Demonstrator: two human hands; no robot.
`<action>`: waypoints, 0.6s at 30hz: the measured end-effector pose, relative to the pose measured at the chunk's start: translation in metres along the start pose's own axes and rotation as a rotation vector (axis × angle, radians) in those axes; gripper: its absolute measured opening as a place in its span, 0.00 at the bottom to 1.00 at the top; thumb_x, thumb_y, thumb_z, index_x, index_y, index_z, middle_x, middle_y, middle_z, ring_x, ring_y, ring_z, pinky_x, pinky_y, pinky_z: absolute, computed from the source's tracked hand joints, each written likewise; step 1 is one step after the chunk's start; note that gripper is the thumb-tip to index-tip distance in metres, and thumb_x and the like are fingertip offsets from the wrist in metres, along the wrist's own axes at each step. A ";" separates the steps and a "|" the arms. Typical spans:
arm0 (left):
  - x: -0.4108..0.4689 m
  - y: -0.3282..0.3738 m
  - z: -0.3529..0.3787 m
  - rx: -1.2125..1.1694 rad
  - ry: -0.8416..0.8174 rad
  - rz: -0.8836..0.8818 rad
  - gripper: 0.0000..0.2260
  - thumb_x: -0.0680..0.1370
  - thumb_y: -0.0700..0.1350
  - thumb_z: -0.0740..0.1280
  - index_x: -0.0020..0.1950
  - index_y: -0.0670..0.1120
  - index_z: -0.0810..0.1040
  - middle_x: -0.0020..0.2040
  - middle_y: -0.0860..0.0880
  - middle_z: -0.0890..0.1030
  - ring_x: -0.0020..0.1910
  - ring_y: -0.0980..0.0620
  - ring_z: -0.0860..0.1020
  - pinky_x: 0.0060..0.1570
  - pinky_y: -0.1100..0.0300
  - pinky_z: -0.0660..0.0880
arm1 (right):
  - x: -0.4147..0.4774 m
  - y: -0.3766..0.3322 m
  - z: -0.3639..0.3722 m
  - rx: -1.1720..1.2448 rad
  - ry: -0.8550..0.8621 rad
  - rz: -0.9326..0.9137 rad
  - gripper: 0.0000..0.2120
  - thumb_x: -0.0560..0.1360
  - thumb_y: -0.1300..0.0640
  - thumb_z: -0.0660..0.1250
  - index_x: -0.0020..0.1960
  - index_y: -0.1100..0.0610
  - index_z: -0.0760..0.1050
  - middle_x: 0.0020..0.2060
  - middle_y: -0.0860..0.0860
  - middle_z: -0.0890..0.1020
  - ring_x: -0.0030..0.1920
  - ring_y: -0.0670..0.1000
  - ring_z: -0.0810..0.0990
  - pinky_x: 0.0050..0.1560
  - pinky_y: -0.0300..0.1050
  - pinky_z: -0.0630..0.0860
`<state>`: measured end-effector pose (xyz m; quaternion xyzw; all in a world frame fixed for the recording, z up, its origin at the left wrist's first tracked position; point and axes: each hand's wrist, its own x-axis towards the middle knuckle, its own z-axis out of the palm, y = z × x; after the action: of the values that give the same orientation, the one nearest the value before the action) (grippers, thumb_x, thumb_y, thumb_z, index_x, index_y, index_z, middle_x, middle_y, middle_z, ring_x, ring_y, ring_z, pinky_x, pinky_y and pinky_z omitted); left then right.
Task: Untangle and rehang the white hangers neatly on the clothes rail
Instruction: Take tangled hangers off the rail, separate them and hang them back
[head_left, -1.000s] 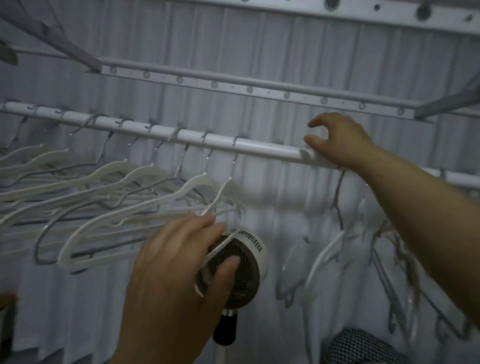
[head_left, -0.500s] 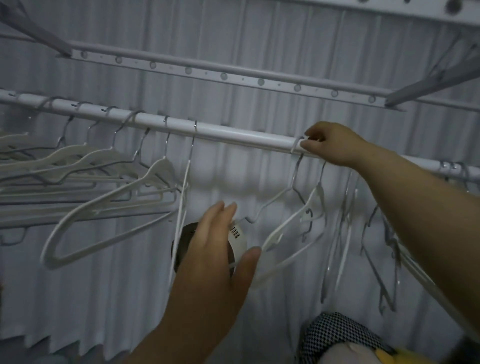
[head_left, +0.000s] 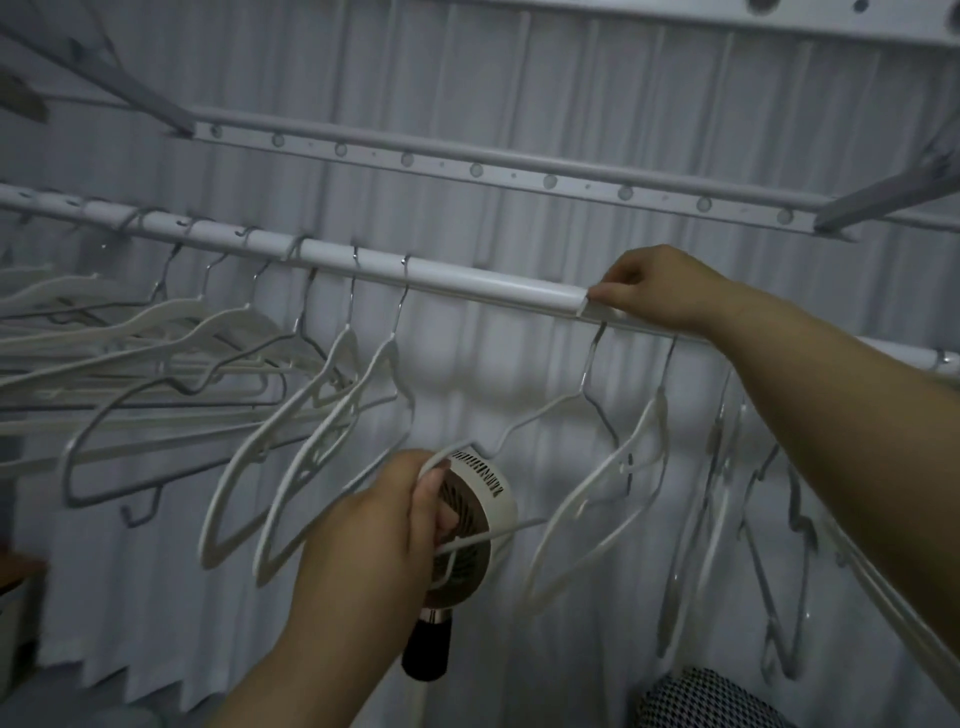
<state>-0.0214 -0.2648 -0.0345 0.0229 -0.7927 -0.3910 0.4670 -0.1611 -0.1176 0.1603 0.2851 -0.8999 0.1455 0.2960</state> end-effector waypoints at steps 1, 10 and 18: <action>0.000 -0.002 -0.003 0.014 0.015 0.009 0.15 0.67 0.64 0.43 0.37 0.63 0.67 0.35 0.57 0.81 0.36 0.56 0.80 0.40 0.54 0.77 | 0.002 -0.004 0.003 0.011 -0.007 -0.010 0.17 0.75 0.49 0.62 0.57 0.59 0.76 0.58 0.56 0.78 0.59 0.55 0.74 0.56 0.45 0.70; 0.009 -0.025 -0.029 0.017 0.120 0.015 0.17 0.66 0.63 0.45 0.41 0.64 0.72 0.45 0.77 0.72 0.47 0.67 0.75 0.37 0.63 0.74 | 0.029 -0.058 0.034 0.026 -0.046 -0.121 0.21 0.76 0.48 0.61 0.63 0.59 0.70 0.61 0.57 0.75 0.59 0.56 0.74 0.54 0.44 0.70; 0.015 -0.041 -0.049 -0.046 0.104 0.003 0.15 0.65 0.64 0.46 0.43 0.75 0.69 0.39 0.71 0.78 0.39 0.68 0.79 0.37 0.64 0.76 | 0.047 -0.092 0.050 0.034 -0.056 -0.151 0.20 0.76 0.47 0.61 0.61 0.60 0.70 0.60 0.57 0.75 0.55 0.55 0.74 0.49 0.43 0.66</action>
<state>-0.0064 -0.3289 -0.0374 0.0312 -0.7582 -0.4066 0.5088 -0.1598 -0.2322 0.1581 0.3610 -0.8812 0.1302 0.2761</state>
